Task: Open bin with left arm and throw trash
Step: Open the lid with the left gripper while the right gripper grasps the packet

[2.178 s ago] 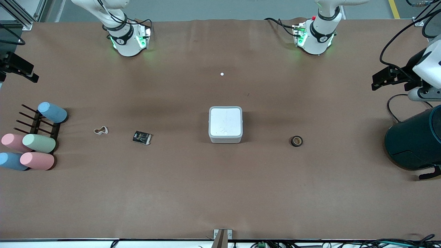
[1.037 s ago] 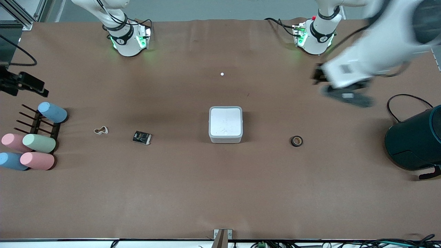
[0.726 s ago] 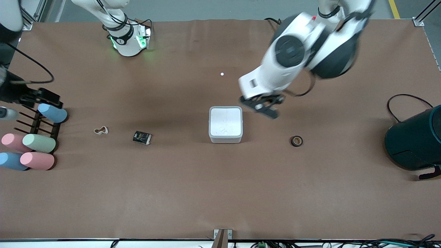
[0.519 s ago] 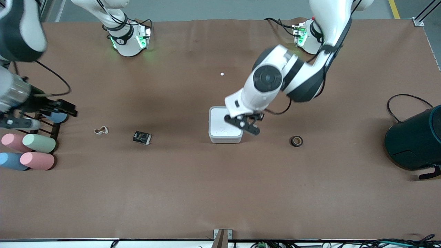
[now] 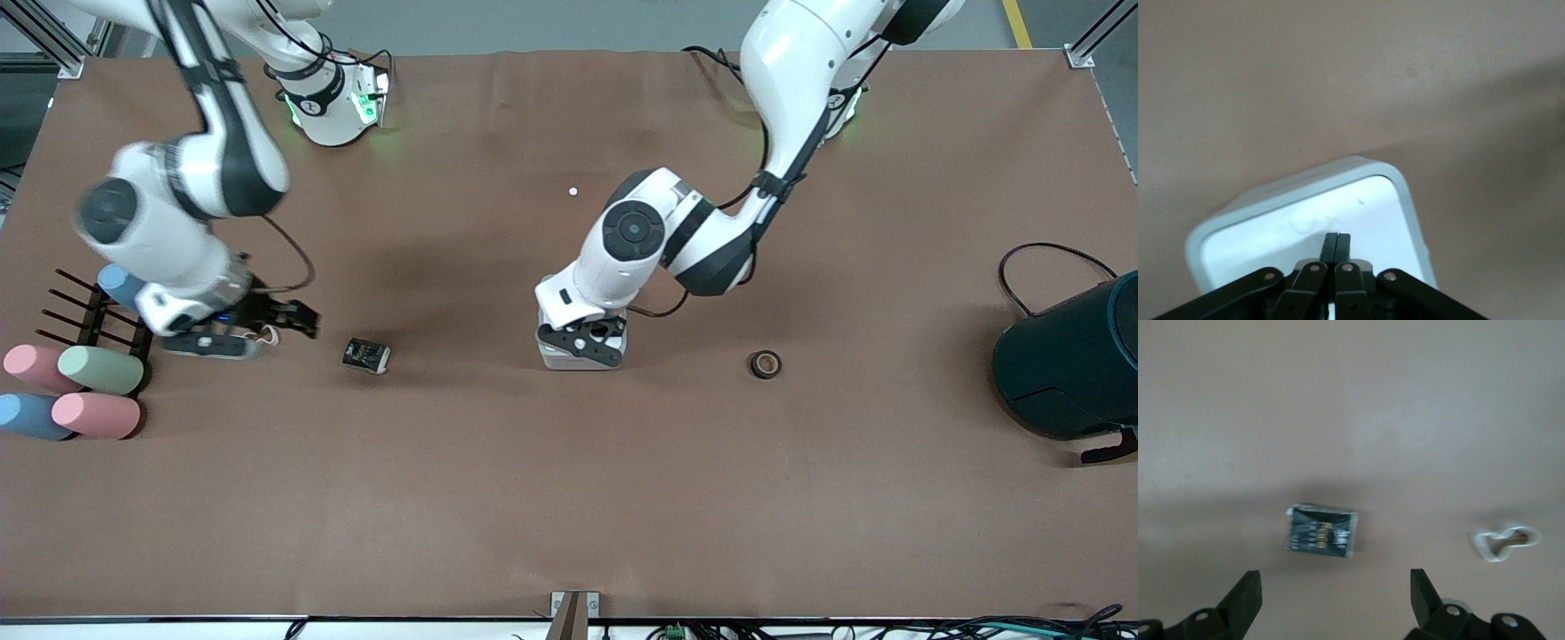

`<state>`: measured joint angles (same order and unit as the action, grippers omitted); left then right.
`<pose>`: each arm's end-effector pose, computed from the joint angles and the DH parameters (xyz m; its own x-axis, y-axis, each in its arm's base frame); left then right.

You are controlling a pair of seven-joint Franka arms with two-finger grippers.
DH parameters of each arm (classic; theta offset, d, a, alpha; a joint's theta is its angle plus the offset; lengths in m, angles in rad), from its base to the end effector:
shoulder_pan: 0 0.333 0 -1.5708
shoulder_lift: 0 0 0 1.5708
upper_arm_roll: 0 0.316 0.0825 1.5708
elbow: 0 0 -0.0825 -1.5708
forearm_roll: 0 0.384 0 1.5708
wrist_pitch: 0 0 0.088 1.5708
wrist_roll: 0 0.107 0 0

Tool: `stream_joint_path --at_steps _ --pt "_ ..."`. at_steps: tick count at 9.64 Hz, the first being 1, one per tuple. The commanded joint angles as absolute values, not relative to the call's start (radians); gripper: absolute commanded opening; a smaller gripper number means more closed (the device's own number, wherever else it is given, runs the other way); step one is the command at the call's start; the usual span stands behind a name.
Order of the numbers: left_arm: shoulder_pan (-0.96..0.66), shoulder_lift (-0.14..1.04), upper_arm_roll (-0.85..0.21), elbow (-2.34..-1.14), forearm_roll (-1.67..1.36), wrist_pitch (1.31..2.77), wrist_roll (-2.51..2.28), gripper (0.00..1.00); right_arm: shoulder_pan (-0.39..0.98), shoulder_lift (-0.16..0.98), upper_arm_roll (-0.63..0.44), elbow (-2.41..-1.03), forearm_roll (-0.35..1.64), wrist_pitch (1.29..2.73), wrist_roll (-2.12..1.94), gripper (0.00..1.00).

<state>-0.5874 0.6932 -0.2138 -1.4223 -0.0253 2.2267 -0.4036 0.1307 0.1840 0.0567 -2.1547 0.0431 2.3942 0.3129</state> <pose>0.5343 -0.5066 0.3070 0.9475 -0.3162 0.0476 -0.3194 -0.9282 0.1911 0.5564 0.1055 0.3194 0.9867 -0.1579 0.0395 -0.1555 -0.9862 -0.0563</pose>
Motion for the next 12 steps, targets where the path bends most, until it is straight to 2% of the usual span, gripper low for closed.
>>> stream_joint_path --at_steps 1,4,5,7,9,10,11,12 --pt "-0.592 0.706 -0.209 -1.401 -0.003 2.229 -0.428 0.0 0.186 0.312 0.049 -2.151 0.055 2.518 0.402 0.98" --pt "-0.589 0.732 -0.203 -1.399 0.032 2.25 -0.422 0.0 0.196 0.396 0.048 -2.154 0.055 2.591 0.403 0.98" --pt "-0.594 0.747 -0.202 -1.404 0.052 2.3 -0.432 0.0 0.196 0.423 0.043 -2.152 0.054 2.595 0.405 0.98" --pt "-0.594 0.784 -0.202 -1.413 0.054 2.376 -0.462 0.0 0.195 0.448 0.04 -2.151 0.051 2.624 0.405 0.97" --pt "-0.58 0.766 -0.202 -1.42 0.054 2.37 -0.454 0.0 0.187 0.462 0.04 -2.151 0.049 2.669 0.402 0.97" --pt "-0.563 0.718 -0.204 -1.419 0.055 2.277 -0.45 0.0 0.184 0.463 0.038 -2.148 0.049 2.677 0.402 0.82" --pt "-0.552 0.662 -0.204 -1.414 0.055 2.144 -0.443 0.0 0.18 0.469 0.038 -2.14 0.045 2.68 0.402 0.77" --pt "-0.523 0.608 -0.204 -1.416 0.055 2.026 -0.427 0.0 0.175 0.48 0.037 -2.134 0.04 2.683 0.402 0.64"
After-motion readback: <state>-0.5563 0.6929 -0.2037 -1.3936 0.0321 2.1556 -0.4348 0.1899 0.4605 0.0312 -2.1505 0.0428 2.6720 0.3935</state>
